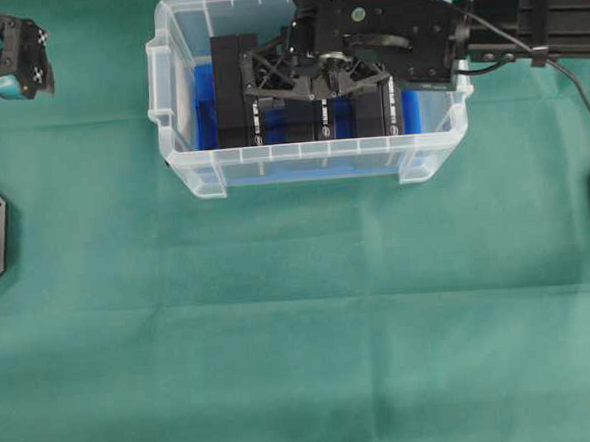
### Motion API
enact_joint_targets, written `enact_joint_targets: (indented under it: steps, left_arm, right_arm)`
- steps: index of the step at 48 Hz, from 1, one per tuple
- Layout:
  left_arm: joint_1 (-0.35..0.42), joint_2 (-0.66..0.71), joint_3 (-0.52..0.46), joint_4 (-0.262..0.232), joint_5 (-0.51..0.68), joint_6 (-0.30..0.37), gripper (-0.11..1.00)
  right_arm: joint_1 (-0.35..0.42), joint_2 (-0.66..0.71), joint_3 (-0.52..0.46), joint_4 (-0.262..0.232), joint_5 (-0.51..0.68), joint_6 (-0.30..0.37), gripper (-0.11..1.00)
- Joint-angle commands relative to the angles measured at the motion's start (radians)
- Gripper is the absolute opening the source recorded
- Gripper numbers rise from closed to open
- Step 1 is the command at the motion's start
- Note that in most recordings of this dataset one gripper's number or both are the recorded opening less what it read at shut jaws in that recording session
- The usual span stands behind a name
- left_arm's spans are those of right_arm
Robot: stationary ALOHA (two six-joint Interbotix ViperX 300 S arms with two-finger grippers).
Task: Take out the box from the case.
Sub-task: 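Lower the open right gripper around the middle black box pair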
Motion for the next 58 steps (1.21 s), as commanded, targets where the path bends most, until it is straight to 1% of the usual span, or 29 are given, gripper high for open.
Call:
enact_joint_targets:
  steps: [1, 10, 12, 15, 16, 44, 58]
  left_arm:
    - [0.002, -0.006, -0.012, 0.003, -0.003, 0.002, 0.94]
    - [0.002, -0.008, -0.011, 0.003, -0.003, 0.003, 0.95]
    - [0.002, -0.008, -0.011, 0.003, -0.003, 0.003, 0.94]
    - [0.002, -0.008, -0.011, 0.003, -0.003, 0.003, 0.94]
    - [0.002, -0.008, -0.011, 0.003, -0.003, 0.003, 0.94]
    - [0.002, -0.008, -0.011, 0.003, -0.003, 0.002, 0.94]
    - [0.002, -0.005, -0.014, 0.003, -0.003, 0.000, 0.94]
  right_arm:
    - [-0.002, -0.018, -0.011, 0.003, -0.005, 0.000, 0.86]
    - [-0.002, -0.017, -0.011, -0.002, -0.005, 0.000, 0.83]
    - [-0.002, -0.017, -0.014, -0.003, -0.003, 0.002, 0.79]
    - [-0.002, -0.015, -0.017, -0.003, 0.000, 0.000, 0.68]
    - [-0.002, -0.015, -0.017, -0.003, -0.002, 0.000, 0.67]
    - [0.000, -0.015, -0.038, -0.020, 0.006, 0.000, 0.67]
    - [0.002, -0.021, -0.143, -0.035, 0.129, -0.011, 0.67]
